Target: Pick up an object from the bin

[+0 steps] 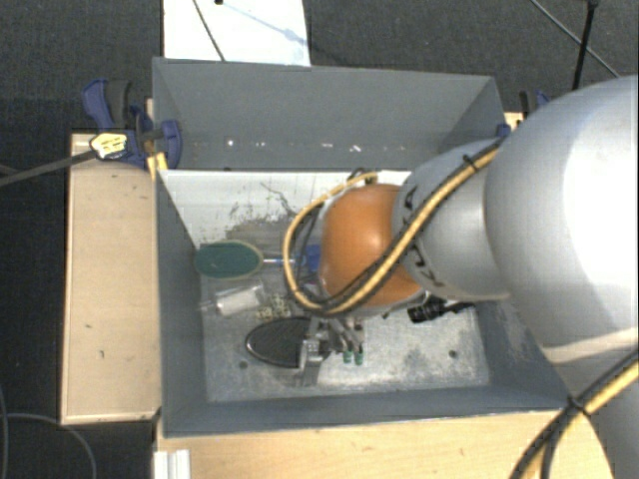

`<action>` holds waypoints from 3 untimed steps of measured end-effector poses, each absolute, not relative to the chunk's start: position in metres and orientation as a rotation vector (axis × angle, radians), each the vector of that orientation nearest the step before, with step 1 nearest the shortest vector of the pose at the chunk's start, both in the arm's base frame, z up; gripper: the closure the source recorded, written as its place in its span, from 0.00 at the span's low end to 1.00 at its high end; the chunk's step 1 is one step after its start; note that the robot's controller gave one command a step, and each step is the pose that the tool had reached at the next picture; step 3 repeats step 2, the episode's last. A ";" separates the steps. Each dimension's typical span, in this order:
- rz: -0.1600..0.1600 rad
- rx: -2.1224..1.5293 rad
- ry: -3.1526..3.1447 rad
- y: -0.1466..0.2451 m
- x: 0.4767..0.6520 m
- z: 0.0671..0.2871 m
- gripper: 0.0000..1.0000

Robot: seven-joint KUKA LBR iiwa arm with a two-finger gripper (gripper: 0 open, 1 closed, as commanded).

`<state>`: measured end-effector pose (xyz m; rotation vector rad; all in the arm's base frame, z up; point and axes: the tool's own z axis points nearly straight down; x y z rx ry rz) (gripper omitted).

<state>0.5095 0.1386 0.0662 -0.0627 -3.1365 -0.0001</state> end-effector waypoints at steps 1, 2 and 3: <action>-0.001 -0.072 -3.140 0.138 0.511 0.070 1.00; -0.003 0.021 -3.151 0.129 0.508 0.241 1.00; -0.003 0.021 -3.151 0.129 0.508 0.241 1.00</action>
Offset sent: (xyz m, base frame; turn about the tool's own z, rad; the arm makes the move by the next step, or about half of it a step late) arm 0.0000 0.0000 0.0000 0.0000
